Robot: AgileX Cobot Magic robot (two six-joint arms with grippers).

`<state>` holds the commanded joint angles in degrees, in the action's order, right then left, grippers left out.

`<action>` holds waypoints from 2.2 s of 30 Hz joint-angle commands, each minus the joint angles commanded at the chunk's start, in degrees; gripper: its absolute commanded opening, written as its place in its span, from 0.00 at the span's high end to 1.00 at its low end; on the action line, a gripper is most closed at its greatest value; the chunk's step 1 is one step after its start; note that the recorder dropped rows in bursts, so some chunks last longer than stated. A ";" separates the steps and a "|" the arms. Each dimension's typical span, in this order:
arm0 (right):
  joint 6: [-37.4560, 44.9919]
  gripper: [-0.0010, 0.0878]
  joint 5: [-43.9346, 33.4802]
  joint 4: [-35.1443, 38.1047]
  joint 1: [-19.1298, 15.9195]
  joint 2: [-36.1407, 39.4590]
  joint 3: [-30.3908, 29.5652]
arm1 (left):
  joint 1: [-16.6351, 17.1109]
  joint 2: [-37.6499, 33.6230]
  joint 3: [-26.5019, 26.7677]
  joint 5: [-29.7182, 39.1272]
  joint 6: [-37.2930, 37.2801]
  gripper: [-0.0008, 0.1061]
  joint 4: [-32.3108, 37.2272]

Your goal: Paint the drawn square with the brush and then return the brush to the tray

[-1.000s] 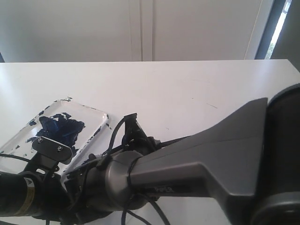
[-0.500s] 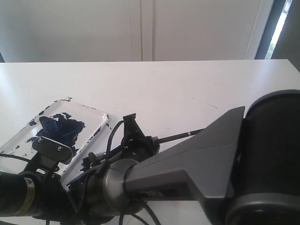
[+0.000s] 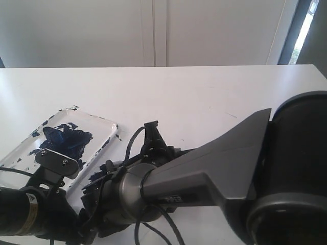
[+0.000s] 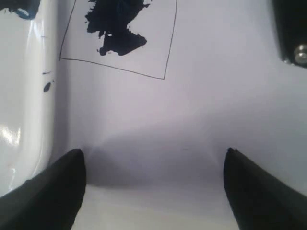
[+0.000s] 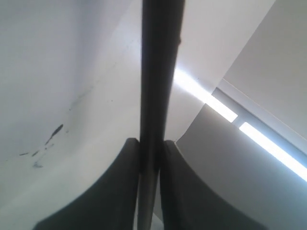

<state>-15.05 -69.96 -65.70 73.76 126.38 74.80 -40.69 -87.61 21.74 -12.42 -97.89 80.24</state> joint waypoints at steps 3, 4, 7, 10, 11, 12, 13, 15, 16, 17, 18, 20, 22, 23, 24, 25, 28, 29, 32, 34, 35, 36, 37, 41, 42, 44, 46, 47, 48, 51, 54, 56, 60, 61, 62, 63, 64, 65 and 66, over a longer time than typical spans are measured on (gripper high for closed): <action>0.82 0.99 0.00 2.92 1.59 0.00 0.00 | 0.00 0.00 0.00 0.15 0.20 0.24 0.00; 0.91 0.99 0.00 3.22 1.84 0.00 0.00 | 0.00 0.00 0.00 0.15 0.20 0.24 0.00; 0.91 0.99 0.00 3.49 1.63 0.00 -0.21 | 0.00 0.00 0.00 0.15 0.20 0.24 0.00; 0.91 0.99 0.00 3.71 1.07 0.00 -0.22 | 0.00 1.68 0.00 2.19 0.91 0.24 0.00; 0.91 0.99 0.00 3.84 0.69 0.00 -0.22 | 0.00 2.82 0.00 2.31 1.86 0.24 0.00; 0.91 0.99 0.00 3.95 0.26 0.00 -0.22 | 0.00 4.42 0.00 2.45 2.30 0.24 0.00; 0.91 0.99 0.00 4.02 -0.38 0.00 -0.22 | 0.00 6.50 0.00 2.80 2.30 0.24 0.00; 0.91 0.99 0.00 4.02 -1.27 0.00 -0.22 | 0.00 9.59 0.00 2.79 2.17 0.24 0.00; 0.91 0.99 0.00 4.02 -1.55 0.00 -0.22 | 0.00 10.92 0.00 2.79 1.91 0.24 0.00; 0.91 0.99 0.00 4.15 -1.82 0.00 -0.22 | 0.00 11.83 0.00 2.79 1.91 0.24 0.00; 0.91 0.99 0.00 4.15 -1.94 0.00 -0.22 | 0.00 12.88 0.00 2.79 1.91 0.24 0.00; 0.91 0.99 0.00 4.15 -2.34 0.00 -0.22 | 0.00 14.41 0.00 3.07 1.91 0.24 0.00; 0.91 0.99 0.00 4.15 -2.83 0.00 -0.22 | 0.00 15.18 -0.22 3.67 1.91 0.24 0.33; 0.91 0.99 0.00 4.15 -2.96 0.00 -0.22 | 0.00 15.17 -0.45 4.45 1.91 0.24 0.32; 0.91 0.99 0.00 4.15 -3.08 0.00 -0.22 | 0.00 15.17 -0.97 5.19 1.91 0.24 0.32; 1.06 0.99 0.00 4.15 -3.49 -0.12 -0.22 | 0.00 15.17 -1.31 5.84 1.91 0.24 0.32; 1.20 0.99 0.00 4.15 -4.32 -0.27 -0.22 | 0.00 14.94 -2.42 4.82 2.17 0.24 1.40; 1.39 0.99 0.00 4.15 -4.63 -0.27 -0.22 | 0.00 14.94 -2.41 4.10 2.17 0.24 1.80; 1.39 0.99 0.00 4.26 -5.36 -0.99 -0.32 | 0.00 14.94 -2.30 2.53 2.17 0.24 1.92; 1.39 0.99 0.00 4.26 -5.64 -2.05 -1.05 | 0.00 14.83 -2.30 3.35 2.17 0.24 1.92; 1.39 0.99 0.00 4.26 -5.64 -2.61 -1.64 | 0.00 14.58 -2.30 3.50 2.17 0.25 1.92; 1.39 0.99 0.00 4.26 -5.64 -3.34 -2.23 | 0.00 14.12 -2.30 3.30 2.17 0.26 1.92; 1.39 0.99 0.00 4.40 -5.64 -4.14 -2.80 | 0.00 13.72 -2.30 2.97 2.17 0.28 1.81; 1.39 0.99 0.00 5.50 -5.25 -6.69 -4.18 | 0.00 11.66 -2.30 2.69 2.17 0.37 1.60; 1.39 0.99 0.00 6.12 -5.17 -7.23 -4.28 | 0.00 11.26 -2.18 2.53 2.17 0.38 1.61; 1.39 0.99 0.00 7.68 -4.59 -7.87 -4.28 | 0.00 10.60 -1.74 2.36 2.17 0.38 1.11; 1.54 0.99 0.00 9.17 -3.91 -7.97 -4.28 | 0.00 10.03 -1.35 2.36 2.17 0.38 0.72; 1.79 0.99 0.00 9.68 -3.58 -7.97 -4.28 | 0.00 9.67 -0.91 2.60 2.17 0.38 0.72; 1.80 0.99 0.00 10.10 -3.31 -7.97 -4.28 | 0.00 9.55 -0.81 2.60 2.17 0.38 0.72; 1.80 0.99 0.00 10.79 -2.54 -7.97 -4.28 | 0.00 8.54 0.21 3.08 2.17 0.38 0.72; 0.04 0.99 0.00 11.10 -2.49 -7.97 -4.28 | 0.00 8.12 0.74 3.01 2.17 0.38 0.72; -2.32 0.99 0.00 11.59 -2.49 -7.97 -4.28 | 0.00 8.12 0.74 3.84 2.17 0.38 0.72; -3.08 0.99 0.00 16.18 -2.49 -7.97 -4.28 | 0.00 8.12 0.74 7.14 2.17 0.38 0.72; -3.21 0.99 0.00 16.47 -2.49 -7.97 -4.28 | 0.00 8.12 0.74 7.79 2.17 0.38 0.72; -3.22 0.99 0.00 16.47 -2.49 -7.97 -4.28 | 0.00 8.12 0.74 7.79 2.17 0.38 0.72; -3.73 0.99 0.00 16.10 -2.49 -7.97 -4.28 | 0.00 8.12 0.74 7.67 2.17 0.38 0.72; -5.08 0.99 0.00 14.98 -2.49 -7.97 -4.28 | 0.00 8.12 0.74 7.50 2.17 0.38 0.72; -6.86 0.99 0.04 13.96 -2.49 -8.10 -4.28 | 0.00 8.12 0.74 7.31 2.17 0.38 0.72; -8.26 0.99 0.61 12.54 -2.49 -8.24 -4.28 | 0.00 8.12 0.74 7.33 2.17 0.38 0.72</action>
<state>-23.32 -69.35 -53.16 71.28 118.14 70.51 -40.69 -79.49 22.48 -5.08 -95.72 80.96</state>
